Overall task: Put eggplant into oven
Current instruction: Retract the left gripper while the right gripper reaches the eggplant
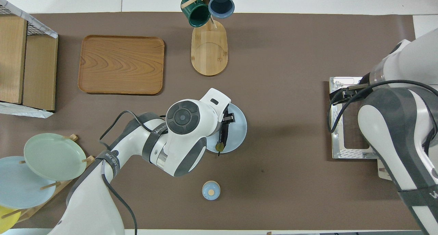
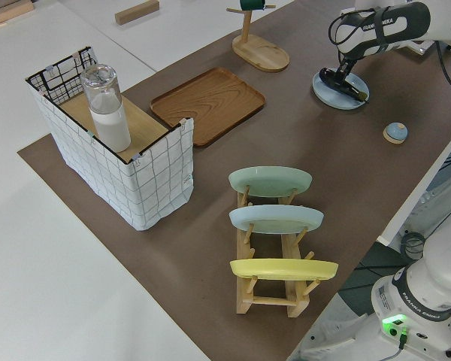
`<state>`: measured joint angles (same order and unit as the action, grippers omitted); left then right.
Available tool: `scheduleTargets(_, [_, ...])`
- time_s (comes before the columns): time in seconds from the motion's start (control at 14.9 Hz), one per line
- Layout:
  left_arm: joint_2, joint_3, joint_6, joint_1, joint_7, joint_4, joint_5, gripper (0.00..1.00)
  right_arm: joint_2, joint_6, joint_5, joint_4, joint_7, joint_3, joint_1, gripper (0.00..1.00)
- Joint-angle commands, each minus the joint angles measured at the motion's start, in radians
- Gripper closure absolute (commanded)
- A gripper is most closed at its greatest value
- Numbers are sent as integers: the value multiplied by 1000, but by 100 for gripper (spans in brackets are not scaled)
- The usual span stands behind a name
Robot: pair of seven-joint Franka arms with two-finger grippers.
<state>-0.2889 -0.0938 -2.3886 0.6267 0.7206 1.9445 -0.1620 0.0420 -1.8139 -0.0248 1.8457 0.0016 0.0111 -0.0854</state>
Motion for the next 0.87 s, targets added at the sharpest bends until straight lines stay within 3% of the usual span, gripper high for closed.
scheduleTargets(0.0, [65,6,184,-99,-64,-79,-11,0,-11,-24,23,23,-14,-5,3,0])
scheduleTargets(0.27, [94,6,471,-304,-223,-263,-4,0,7,-67,41,14,14,-16,-49,0])
scheduleTargets(0.47, [149,6,546,-441,-344,-289,65,0,64,-131,45,-12,278,-31,-241,0])
scheduleTargets(0.67, [198,6,621,-528,-491,-288,105,0,177,-198,42,-109,530,-31,-401,0])
scheduleTargets(0.81, [235,6,676,-547,-533,-279,117,0,325,-182,26,-259,641,-26,-521,0])
